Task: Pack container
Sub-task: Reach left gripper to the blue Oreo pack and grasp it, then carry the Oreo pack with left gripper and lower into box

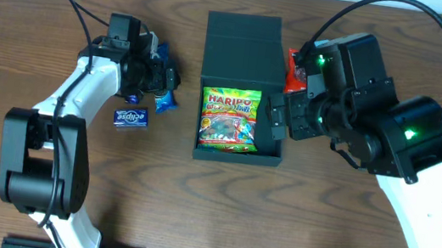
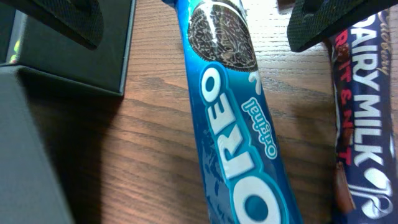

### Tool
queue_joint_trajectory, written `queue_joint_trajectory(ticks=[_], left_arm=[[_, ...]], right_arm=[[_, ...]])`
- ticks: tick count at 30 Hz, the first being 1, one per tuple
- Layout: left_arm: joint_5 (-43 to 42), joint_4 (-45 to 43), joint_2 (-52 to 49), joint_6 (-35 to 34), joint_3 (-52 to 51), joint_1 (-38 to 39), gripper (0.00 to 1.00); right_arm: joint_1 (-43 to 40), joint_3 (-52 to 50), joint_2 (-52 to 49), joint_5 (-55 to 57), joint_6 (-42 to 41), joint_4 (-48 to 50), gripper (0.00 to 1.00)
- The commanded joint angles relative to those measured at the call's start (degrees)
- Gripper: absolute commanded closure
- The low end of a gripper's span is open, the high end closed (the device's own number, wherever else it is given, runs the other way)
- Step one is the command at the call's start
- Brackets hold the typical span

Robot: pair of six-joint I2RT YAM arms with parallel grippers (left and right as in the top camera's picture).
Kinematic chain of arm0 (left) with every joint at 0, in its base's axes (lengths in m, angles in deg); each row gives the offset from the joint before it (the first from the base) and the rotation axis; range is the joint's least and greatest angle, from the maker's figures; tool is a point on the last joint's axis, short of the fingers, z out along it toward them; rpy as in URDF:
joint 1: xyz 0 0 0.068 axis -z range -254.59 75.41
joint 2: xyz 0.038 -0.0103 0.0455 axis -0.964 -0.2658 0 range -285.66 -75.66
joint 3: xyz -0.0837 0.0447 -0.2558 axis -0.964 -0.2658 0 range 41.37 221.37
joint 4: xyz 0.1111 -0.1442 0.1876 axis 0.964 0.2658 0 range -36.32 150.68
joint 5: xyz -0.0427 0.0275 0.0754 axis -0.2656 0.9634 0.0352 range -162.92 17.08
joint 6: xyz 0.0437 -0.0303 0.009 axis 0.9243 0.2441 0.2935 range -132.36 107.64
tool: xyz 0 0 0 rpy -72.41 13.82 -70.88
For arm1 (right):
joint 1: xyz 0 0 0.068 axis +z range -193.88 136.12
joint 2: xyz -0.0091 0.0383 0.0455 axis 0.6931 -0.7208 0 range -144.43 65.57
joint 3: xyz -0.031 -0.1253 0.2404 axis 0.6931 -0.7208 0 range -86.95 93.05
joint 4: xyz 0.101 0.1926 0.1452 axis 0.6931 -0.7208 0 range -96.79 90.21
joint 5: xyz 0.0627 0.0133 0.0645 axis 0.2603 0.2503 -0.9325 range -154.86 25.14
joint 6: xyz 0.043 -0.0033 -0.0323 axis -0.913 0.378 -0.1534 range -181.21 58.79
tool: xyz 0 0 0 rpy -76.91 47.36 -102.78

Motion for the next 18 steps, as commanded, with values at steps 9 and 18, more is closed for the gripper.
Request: queue_joint_trajectory(ticks=[9, 18], left_arm=[[6.49, 0.2, -1.44, -0.5, 0.35, 1.53, 0.03], [15.34, -0.09, -2.78, -0.55, 0.33, 7.26, 0.0]], right_arm=[[-0.09, 0.46, 0.44, 0.39, 0.85, -0.7, 0.01], [-0.09, 0.46, 0.48, 0.35, 0.87, -1.6, 0.01]])
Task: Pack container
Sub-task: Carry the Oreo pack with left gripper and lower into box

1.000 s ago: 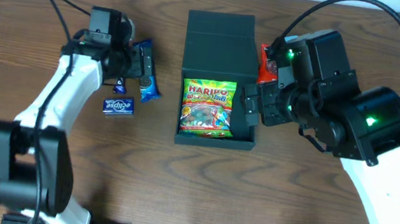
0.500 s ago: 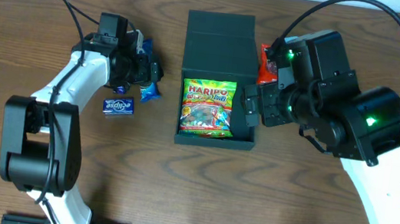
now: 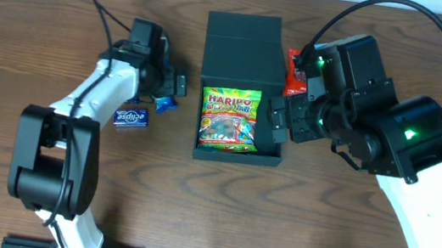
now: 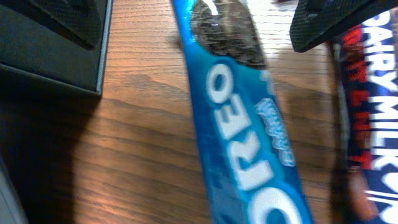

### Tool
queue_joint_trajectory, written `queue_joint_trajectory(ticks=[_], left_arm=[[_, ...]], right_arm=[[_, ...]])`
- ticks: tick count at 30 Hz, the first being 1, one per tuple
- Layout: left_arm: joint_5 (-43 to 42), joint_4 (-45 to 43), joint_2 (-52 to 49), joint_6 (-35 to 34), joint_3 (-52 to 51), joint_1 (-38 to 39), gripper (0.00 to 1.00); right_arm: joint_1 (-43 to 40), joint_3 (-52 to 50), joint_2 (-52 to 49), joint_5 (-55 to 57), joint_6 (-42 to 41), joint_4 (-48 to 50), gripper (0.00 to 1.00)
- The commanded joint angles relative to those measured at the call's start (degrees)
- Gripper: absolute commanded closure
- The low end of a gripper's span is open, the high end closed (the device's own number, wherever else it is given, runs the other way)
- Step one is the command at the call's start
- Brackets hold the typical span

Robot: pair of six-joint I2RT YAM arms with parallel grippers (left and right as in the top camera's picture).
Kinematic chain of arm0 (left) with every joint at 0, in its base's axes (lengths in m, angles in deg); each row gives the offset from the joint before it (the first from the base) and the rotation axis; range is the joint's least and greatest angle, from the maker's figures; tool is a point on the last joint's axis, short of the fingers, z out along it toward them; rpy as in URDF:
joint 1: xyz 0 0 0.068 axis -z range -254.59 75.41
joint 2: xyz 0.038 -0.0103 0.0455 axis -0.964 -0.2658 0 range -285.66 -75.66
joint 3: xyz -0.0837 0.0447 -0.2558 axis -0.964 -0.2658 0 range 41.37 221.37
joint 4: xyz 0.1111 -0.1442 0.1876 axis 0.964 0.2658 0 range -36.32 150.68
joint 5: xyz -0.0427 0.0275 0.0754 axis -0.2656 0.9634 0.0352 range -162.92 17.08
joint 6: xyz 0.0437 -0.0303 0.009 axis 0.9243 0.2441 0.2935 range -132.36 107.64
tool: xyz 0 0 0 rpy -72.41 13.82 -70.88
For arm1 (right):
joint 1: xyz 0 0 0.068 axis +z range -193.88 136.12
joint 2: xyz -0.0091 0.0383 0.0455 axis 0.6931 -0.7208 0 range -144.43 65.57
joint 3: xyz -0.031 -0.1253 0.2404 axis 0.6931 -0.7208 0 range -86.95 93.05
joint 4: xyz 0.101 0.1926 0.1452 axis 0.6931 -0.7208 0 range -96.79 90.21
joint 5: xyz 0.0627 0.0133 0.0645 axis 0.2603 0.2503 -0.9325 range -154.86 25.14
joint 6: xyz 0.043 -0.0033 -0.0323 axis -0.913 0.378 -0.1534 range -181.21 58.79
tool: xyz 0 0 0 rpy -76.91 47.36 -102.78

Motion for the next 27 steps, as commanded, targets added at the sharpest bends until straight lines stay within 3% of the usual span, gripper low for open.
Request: queue_joint_trajectory(ticks=[1, 12, 17, 22, 27], left_arm=[[4.46, 0.09, -2.1, -0.42, 0.33, 1.4, 0.0], [4.66, -0.79, -4.79, -2.64, 0.35, 1.57, 0.16], [6.05, -0.68, -4.87, -3.26, 0.33, 1.57, 0.34], [6.1, -0.48, -4.87, -3.26, 0.33, 1.62, 0.42], [6.1, 1.03, -4.87, -3.34, 0.33, 1.62, 0.6]], right_arm=[[-0.09, 0.46, 0.48, 0.35, 0.87, -0.31, 0.01], [-0.09, 0.46, 0.48, 0.37, 0.87, -0.96, 0.01], [-0.09, 0.46, 0.48, 0.37, 0.9, -0.96, 0.01], [-0.11, 0.46, 0.5, 0.79, 2.05, -0.98, 0.01], [-0.48, 0.48, 2.32, 5.35, 1.92, -1.18, 0.01]])
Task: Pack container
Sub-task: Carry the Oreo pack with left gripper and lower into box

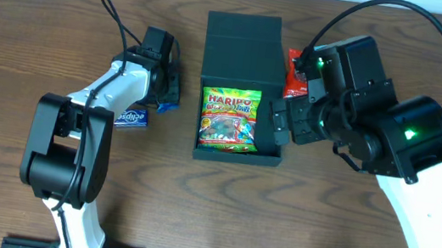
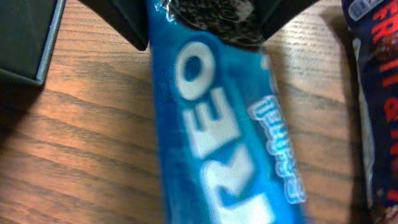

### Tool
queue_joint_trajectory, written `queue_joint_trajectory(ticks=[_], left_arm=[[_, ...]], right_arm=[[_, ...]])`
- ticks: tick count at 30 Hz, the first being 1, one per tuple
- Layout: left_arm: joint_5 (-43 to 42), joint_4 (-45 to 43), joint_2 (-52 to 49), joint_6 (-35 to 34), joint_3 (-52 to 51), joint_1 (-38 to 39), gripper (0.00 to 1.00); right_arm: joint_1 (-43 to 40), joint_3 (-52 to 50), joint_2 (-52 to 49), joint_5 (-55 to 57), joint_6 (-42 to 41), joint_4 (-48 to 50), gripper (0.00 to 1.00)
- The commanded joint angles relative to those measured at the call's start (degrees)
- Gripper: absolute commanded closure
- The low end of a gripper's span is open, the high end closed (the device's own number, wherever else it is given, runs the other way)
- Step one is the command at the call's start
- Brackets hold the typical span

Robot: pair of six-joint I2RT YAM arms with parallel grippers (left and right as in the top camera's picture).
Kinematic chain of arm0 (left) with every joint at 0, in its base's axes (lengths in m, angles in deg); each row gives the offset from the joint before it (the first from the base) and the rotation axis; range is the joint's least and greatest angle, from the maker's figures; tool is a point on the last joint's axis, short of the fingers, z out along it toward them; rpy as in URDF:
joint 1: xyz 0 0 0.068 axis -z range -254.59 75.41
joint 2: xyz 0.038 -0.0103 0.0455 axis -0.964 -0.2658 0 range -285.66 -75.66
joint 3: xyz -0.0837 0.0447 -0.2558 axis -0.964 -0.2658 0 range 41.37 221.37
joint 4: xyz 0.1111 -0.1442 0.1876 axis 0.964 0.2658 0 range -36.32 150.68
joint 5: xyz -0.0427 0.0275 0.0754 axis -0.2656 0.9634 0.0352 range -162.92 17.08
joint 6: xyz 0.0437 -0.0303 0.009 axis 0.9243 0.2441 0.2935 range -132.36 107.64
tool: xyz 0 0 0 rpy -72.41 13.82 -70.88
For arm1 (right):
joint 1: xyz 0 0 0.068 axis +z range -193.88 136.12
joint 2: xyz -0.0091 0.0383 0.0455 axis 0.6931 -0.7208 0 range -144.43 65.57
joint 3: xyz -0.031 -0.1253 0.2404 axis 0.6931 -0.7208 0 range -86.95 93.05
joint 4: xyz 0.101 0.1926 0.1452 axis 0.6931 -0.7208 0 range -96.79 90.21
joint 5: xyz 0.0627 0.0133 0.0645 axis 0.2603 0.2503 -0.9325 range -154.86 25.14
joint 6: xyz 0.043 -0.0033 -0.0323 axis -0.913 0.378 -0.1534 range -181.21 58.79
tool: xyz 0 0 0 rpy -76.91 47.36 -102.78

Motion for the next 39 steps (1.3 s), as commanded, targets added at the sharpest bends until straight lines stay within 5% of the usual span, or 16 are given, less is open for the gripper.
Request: queue_joint_trajectory(ticks=[1, 15, 24, 31, 39], left_arm=[[1.05, 1.2, -0.63, -0.37, 0.33, -0.09, 0.62], [1.03, 10.32, 0.76, -1.6, 4.9, -0.09, 0.79], [0.57, 14.03, 13.03, -1.62, 7.58, 1.84, 0.85], [2.49, 16.26, 22.49, -3.54, 7.56, 12.48, 0.86], [2.64, 14.03, 19.93, -11.69, 6.8, 26.93, 0.87]], right_arm=[[-0.74, 0.48, 2.95, 4.35, 0.87, -0.09, 0.01], [-9.84, 0.48, 14.32, 8.07, 0.61, 1.05, 0.01], [-12.13, 0.48, 16.9, 8.04, -0.7, 1.03, 0.01], [-12.13, 0.48, 16.9, 8.07, -2.43, 1.9, 0.01], [-12.13, 0.48, 17.9, 8.07, -3.28, 3.17, 0.01]])
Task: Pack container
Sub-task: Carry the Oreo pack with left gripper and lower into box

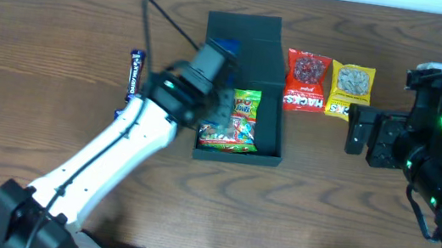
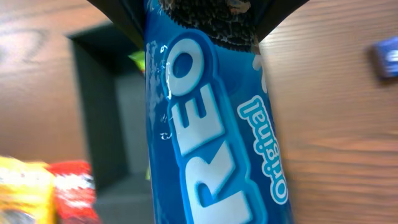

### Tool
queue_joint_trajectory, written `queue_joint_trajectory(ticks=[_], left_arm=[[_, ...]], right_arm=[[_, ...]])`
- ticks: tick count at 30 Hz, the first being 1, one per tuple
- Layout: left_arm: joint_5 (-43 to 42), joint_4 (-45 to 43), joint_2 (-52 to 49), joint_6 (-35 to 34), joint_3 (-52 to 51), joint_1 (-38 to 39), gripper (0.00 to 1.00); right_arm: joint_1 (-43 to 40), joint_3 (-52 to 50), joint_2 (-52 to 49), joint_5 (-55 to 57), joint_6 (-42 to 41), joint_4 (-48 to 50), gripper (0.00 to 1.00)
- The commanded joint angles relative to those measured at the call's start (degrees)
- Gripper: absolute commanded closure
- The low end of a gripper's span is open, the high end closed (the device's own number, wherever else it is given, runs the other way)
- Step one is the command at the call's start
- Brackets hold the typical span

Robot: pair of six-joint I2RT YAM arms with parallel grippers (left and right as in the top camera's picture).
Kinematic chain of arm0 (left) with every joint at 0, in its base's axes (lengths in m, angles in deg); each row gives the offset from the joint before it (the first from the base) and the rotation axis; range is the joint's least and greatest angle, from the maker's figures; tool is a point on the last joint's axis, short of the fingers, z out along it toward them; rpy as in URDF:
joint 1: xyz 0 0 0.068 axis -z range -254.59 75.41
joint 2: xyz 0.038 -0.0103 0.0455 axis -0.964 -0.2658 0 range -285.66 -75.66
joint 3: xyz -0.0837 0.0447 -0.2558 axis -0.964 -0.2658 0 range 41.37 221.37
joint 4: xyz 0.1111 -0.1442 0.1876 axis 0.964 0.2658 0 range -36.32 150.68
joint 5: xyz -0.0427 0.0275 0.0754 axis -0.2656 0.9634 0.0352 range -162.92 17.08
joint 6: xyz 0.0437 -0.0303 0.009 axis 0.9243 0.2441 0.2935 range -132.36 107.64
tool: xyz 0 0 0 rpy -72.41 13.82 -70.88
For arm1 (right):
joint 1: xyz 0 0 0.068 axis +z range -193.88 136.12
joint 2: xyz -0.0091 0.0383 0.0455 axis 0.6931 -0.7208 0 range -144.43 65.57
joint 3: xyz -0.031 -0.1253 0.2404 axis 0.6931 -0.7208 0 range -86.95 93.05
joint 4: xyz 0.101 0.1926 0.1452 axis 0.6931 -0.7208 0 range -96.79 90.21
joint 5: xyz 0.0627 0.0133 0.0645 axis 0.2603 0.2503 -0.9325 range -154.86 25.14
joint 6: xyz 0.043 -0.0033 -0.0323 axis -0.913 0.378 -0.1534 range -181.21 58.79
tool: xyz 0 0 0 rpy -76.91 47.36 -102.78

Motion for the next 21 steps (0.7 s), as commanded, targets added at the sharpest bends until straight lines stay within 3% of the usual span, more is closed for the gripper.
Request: queue_joint_trajectory(ticks=[1, 6, 14, 21], left_arm=[[1.11, -1.4, -2.27, -4.28, 0.57, 4.22, 0.87], [1.25, -5.29, -7.87, -10.1, 0.57, 7.76, 0.87], [-3.63, -13.55, -12.63, -10.27, 0.57, 8.17, 0.87], [-7.39, -14.12, -15.63, -14.19, 0.57, 8.66, 0.87]], right_arm=[[-0.35, 0.48, 1.57, 0.7, -1.31, 0.44, 0.01], [-0.35, 0.48, 4.28, -0.98, -1.25, 0.52, 0.01], [-0.35, 0.48, 5.66, -7.72, 2.27, 0.48, 0.01], [-0.35, 0.48, 5.62, -15.04, 3.1, -0.92, 0.01]])
